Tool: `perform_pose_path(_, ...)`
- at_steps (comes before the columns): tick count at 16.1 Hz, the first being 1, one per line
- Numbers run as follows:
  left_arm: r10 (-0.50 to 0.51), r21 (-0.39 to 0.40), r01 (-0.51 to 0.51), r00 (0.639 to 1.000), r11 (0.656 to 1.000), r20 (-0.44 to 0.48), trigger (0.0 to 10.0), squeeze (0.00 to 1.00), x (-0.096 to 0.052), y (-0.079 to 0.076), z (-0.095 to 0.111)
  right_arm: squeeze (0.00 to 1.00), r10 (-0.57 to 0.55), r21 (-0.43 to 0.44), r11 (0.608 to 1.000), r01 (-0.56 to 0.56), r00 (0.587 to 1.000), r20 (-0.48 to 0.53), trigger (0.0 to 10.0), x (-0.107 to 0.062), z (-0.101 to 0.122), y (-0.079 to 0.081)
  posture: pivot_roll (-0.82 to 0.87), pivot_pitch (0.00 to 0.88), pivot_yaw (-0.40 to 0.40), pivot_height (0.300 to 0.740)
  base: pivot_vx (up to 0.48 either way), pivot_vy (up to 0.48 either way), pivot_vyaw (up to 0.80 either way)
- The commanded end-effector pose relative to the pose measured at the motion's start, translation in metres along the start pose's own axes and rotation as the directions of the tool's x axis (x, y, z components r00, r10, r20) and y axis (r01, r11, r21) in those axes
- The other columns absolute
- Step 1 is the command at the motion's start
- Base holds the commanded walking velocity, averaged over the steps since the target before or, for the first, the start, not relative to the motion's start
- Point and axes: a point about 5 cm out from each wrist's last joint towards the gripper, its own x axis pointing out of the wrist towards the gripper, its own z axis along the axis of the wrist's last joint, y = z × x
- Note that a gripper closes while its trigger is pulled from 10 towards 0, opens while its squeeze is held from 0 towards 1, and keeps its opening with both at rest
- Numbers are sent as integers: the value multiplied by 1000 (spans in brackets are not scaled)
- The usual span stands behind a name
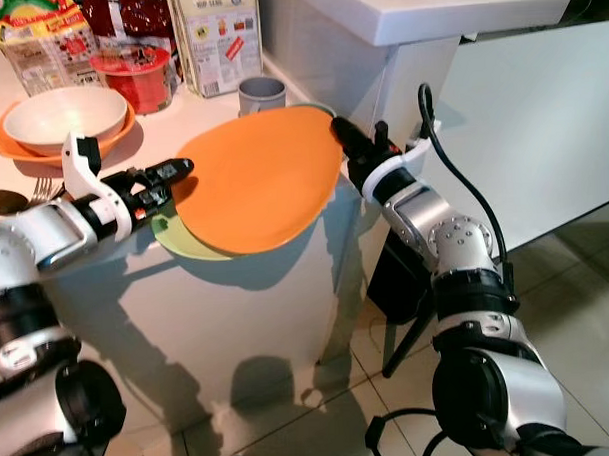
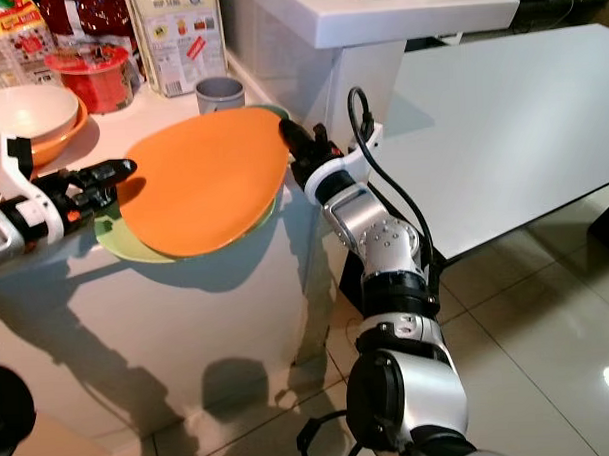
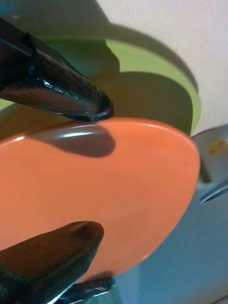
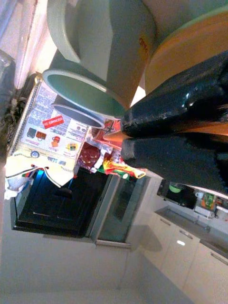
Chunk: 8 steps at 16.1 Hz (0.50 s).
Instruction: Setting the table
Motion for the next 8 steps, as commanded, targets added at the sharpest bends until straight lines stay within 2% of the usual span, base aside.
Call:
perform_pose_path(1, -213, 28, 216, 974, 976, -80, 10000, 0, 15, -32, -10, 0, 50, 18, 999, -49, 994, -92, 0, 12, -22, 14, 3, 0, -41, 740, 0, 0, 0)
perform_pose_path(3, -160, 118, 172, 981, 978, -107, 10000, 0, 15, -28, -16, 0, 53, 17, 999, -52, 994, -92, 0, 12, -22, 15, 4, 0, -42, 740, 0, 0, 0)
perform_pose_path(5, -135, 206, 147, 988, 967, -75, 10000, 0, 16, -25, -16, 0, 57, 16, 998, -55, 994, -91, 0, 12, -22, 15, 4, 0, -41, 740, 0, 0, 0)
perform_pose_path(8, -149, 274, 154, 988, 950, -37, 10000, 0, 17, -28, -17, 0, 62, 12, 998, -61, 994, -89, 0, 12, -21, 16, 3, 0, -42, 740, 0, 0, 0)
